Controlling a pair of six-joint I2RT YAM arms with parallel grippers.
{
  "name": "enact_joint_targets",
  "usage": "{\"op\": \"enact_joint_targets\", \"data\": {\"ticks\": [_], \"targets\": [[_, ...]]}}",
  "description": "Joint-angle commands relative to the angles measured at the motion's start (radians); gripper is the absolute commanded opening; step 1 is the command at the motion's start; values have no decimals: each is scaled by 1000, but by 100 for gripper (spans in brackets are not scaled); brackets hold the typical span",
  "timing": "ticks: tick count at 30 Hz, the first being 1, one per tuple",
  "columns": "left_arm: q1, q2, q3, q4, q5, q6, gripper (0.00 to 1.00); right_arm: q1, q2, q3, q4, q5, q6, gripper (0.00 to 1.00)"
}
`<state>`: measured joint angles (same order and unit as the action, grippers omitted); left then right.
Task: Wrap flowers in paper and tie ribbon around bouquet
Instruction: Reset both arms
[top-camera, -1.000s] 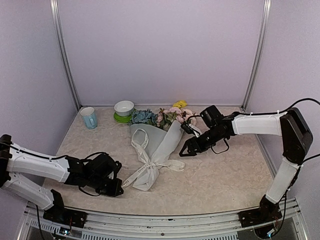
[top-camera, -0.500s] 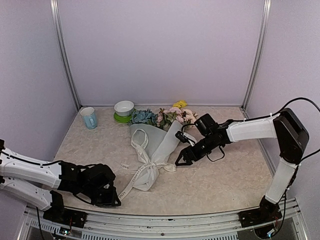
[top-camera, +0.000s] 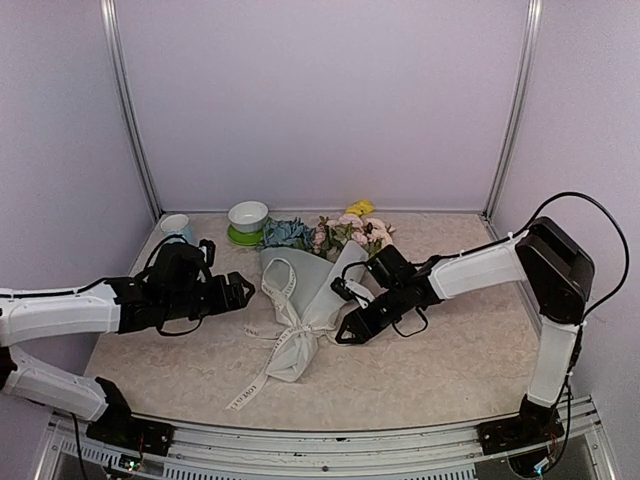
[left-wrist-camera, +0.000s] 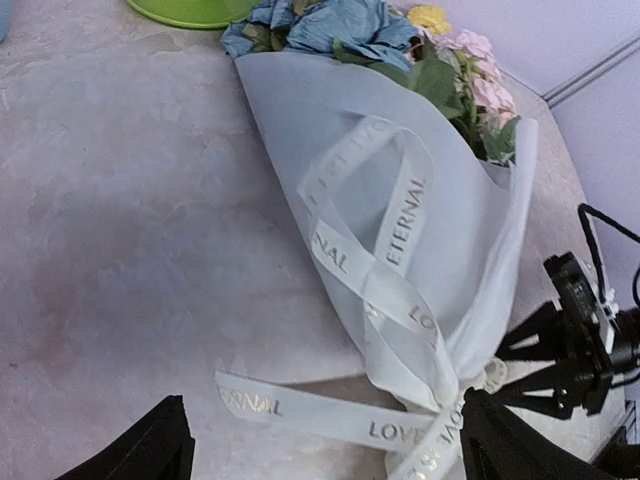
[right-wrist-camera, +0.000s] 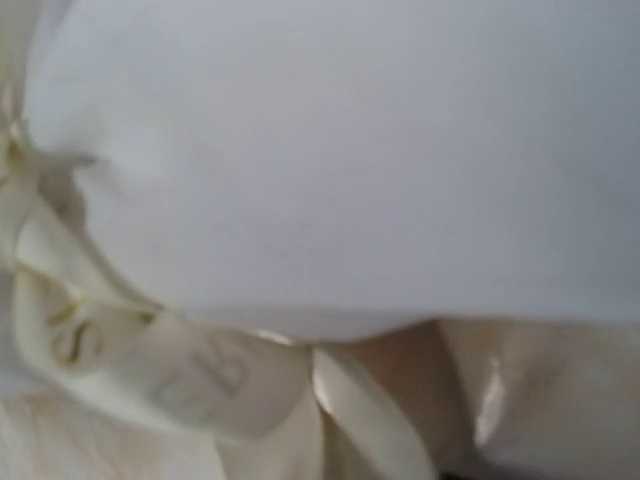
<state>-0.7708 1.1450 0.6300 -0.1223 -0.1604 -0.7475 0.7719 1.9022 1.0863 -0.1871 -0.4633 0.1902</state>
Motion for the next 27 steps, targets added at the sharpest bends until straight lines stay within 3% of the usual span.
{"op": "enact_joint_targets", "data": {"ticks": [1,5,9,12,18,21,27], "targets": [[93,212,140,190,75,186,92,20,34,-32,50,10,60,43],[157,474,361,119,156,261,92,28,28,-44,56,9,70,23],[174,586,411,175,181,301,83,29,-2,-63,50,30,74,0],[190,636,428,185,186,310,58,24,-21,-73,46,36,76,0],[201,649,393,230,288,327,24,0,-51,-107,37,23,83,0],[209,649,368,231,259,317,0,-8,-63,-125,33,23,85,0],[264,637,298,209,172,238,0,-15,-76,-153,9,23,87,0]]}}
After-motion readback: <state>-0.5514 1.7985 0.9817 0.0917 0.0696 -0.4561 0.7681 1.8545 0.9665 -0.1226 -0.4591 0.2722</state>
